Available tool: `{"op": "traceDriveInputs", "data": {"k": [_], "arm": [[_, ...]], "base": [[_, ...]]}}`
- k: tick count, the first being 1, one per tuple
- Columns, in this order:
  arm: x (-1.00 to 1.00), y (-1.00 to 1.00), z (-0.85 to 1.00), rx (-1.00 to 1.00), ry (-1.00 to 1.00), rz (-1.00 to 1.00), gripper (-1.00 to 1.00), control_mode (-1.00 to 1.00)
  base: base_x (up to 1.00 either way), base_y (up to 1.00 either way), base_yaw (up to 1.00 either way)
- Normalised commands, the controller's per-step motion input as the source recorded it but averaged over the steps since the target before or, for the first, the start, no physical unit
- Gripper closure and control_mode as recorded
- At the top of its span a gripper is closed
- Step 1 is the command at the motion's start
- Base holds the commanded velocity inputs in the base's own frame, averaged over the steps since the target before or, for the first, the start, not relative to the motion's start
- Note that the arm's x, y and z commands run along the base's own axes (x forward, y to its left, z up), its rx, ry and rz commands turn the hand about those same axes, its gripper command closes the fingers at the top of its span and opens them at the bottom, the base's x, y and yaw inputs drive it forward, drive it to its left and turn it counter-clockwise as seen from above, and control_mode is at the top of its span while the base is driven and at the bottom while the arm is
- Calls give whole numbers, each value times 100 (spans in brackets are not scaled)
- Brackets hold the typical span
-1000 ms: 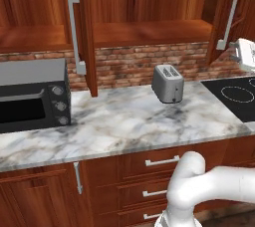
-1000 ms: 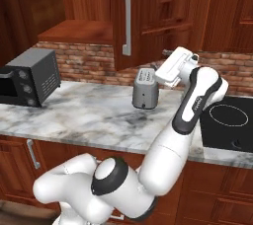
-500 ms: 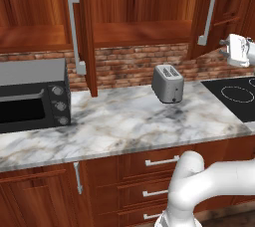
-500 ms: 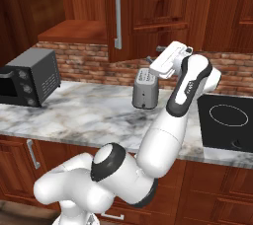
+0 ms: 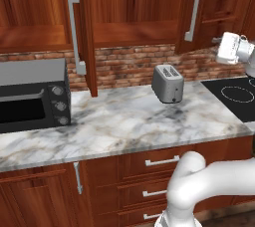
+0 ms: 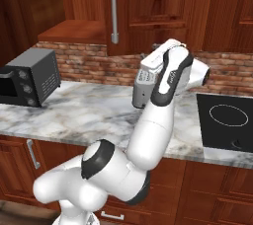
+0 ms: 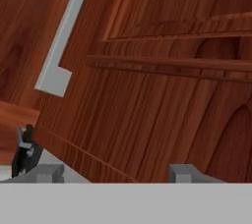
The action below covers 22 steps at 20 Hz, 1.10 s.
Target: Close all open cabinet doors.
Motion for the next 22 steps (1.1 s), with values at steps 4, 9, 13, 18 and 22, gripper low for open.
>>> {"op": "traceDriveInputs", "data": {"k": [4, 9, 13, 18, 22], "arm": [[55, 76, 0, -7, 0, -26, -100, -100], [66, 68, 4, -6, 0, -26, -100, -100], [68, 59, 8, -5, 1, -24, -100, -100], [62, 42, 7, -1, 3, -21, -100, -100], [42, 6, 0, 0, 13, -9, -100, -100]], "base": [[0, 0, 0], [0, 0, 0], [0, 0, 0], [0, 0, 0], [0, 0, 0]]}}
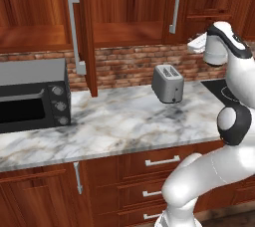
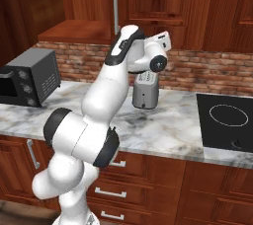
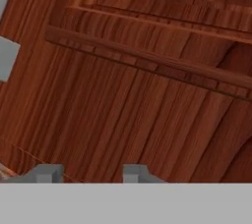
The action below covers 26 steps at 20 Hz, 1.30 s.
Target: Close all open cabinet doors.
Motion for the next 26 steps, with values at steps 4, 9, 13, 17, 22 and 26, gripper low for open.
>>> {"op": "traceDriveInputs", "data": {"k": [4, 9, 13, 17, 22, 26], "arm": [[-17, 22, -27, -1, 7, -1, -100, -100], [-76, 59, -26, -9, 0, 0, -100, -100], [-98, 65, -16, -12, -3, 0, -100, -100], [-100, 62, -1, -12, -7, 0, -100, -100], [-100, 60, 0, -13, -10, 0, -100, -100], [-100, 56, 4, -13, -13, 0, -100, -100]], "base": [[0, 0, 0], [0, 0, 0], [0, 0, 0], [0, 0, 0], [0, 0, 0], [0, 0, 0]]}}
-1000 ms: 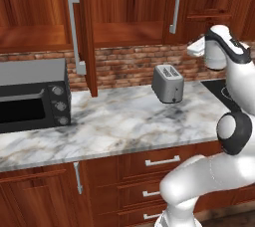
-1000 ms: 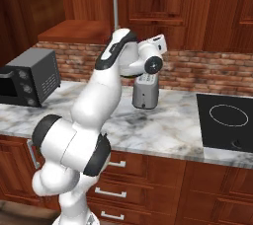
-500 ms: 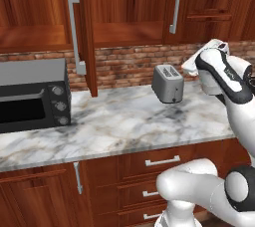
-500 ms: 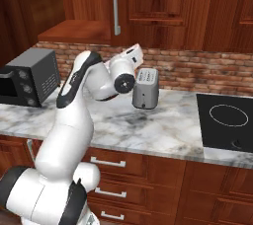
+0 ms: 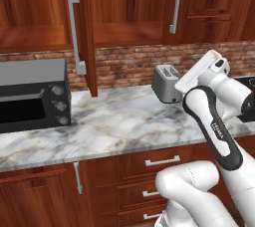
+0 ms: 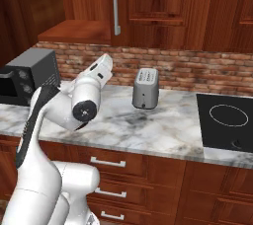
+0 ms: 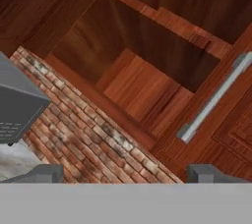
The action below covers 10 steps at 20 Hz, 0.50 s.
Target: Close all open cabinet doors.
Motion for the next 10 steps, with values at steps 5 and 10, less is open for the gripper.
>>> {"op": "traceDriveInputs", "data": {"k": [5, 10], "arm": [[-100, 56, 8, -14, -15, 0, -100, -100], [-95, 63, 3, -16, -15, 0, -100, -100]], "base": [[0, 0, 0], [0, 0, 0]]}}
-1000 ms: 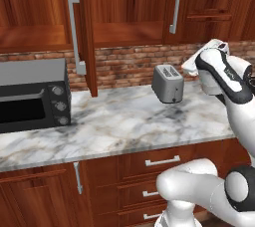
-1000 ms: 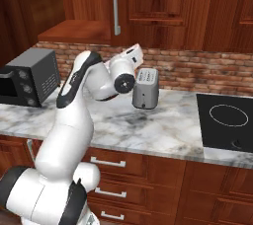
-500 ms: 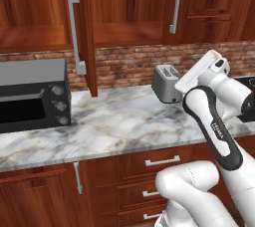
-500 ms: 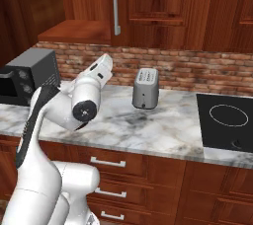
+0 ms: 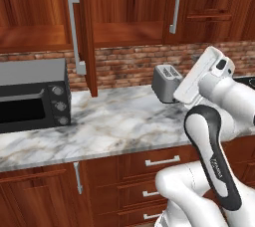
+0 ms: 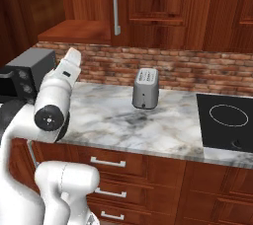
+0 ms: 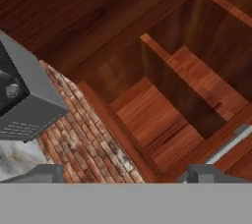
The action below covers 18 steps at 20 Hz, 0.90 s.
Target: Close all open cabinet doors.
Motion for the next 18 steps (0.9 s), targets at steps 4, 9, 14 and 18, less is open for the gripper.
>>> {"op": "traceDriveInputs", "data": {"k": [4, 9, 14, 18], "arm": [[-67, 73, 1, -19, -15, 0, -100, -100], [-64, 84, 1, -22, -18, 2, -100, -100], [-51, 98, -14, -25, -19, 3, -100, -100], [-18, 100, -23, -21, -17, 4, -100, -100]], "base": [[0, 0, 0], [0, 0, 0], [0, 0, 0], [0, 0, 0]]}}
